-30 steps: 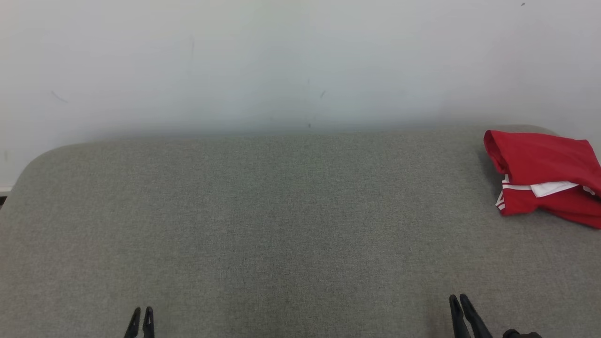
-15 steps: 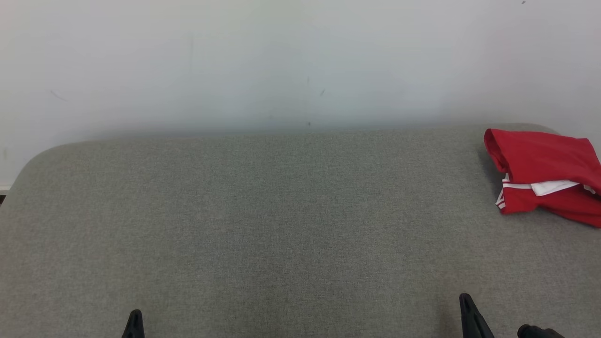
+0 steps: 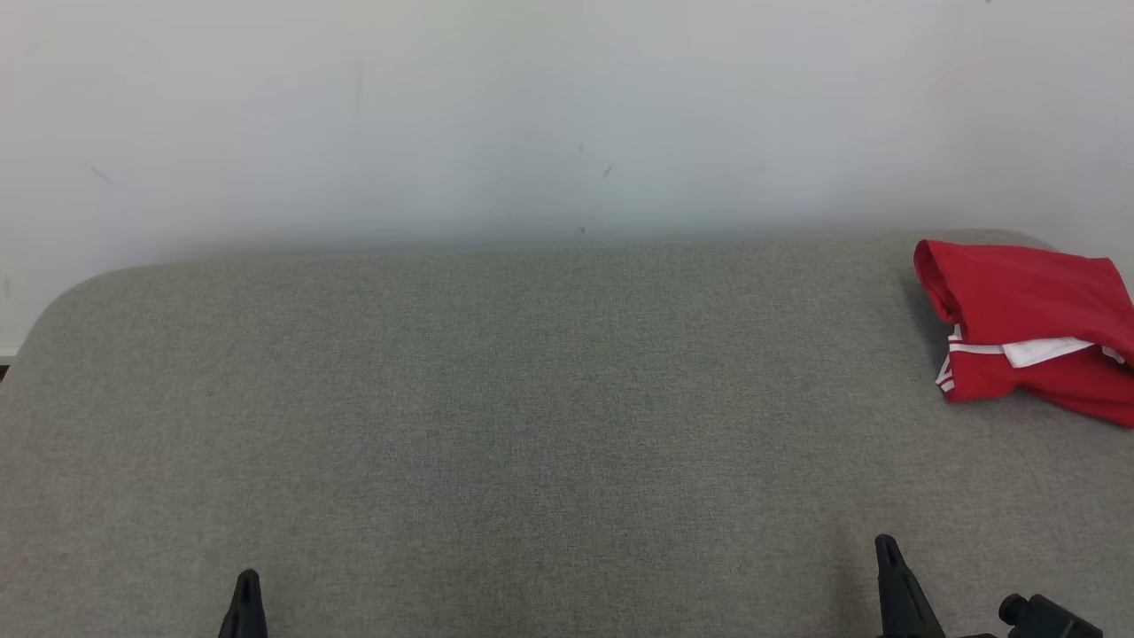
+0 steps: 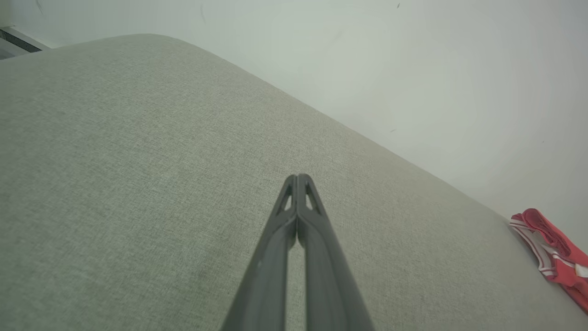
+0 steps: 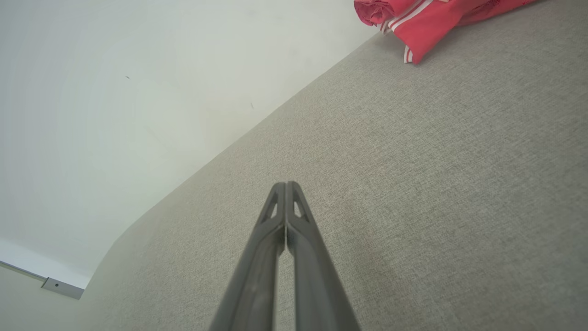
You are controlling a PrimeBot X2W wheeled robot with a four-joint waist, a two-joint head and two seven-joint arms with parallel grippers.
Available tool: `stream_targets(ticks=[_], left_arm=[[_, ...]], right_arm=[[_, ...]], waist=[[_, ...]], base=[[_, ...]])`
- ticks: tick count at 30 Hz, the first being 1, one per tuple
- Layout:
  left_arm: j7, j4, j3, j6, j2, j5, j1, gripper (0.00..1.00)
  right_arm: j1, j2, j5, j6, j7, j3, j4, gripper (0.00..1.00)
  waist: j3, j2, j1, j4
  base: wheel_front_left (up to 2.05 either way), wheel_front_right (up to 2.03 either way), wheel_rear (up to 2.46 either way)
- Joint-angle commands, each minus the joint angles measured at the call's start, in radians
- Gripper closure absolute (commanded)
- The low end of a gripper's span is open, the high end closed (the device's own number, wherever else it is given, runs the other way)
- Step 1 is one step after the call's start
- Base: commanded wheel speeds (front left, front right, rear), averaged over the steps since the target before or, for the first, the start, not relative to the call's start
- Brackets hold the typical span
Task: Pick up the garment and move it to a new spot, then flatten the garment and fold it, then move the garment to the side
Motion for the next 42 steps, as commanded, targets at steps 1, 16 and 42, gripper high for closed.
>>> stream_targets(ticks=[1,16,42], left_arm=[[0.008,-0.010,0.005,-0.006,0.001,-0.040,-0.029,1.00],[0.062,0.006,0.017,-0.014,-0.003,-0.261,-0.066,1.00],[0.137,0.027,0.034,-0.026,-0.009,-0.565,-0.118,1.00]], right_arm=[[-0.025,0.002,0.038,0.000,0.007,-0.005,-0.012,1.00],[-0.061,0.007,0.241,-0.001,0.060,-0.020,-0.008,1.00],[-0.109,0.014,0.520,-0.001,0.133,-0.040,-0.003,1.00]], waist=[[0.000,0.0000,-0.0001,0.000],[0.006,0.0000,-0.0001,-0.001],[0.016,0.0000,-0.0001,-0.003]], base=[[0.00,0.00,0.00],[0.00,0.00,0.00],[0.00,0.00,0.00]])
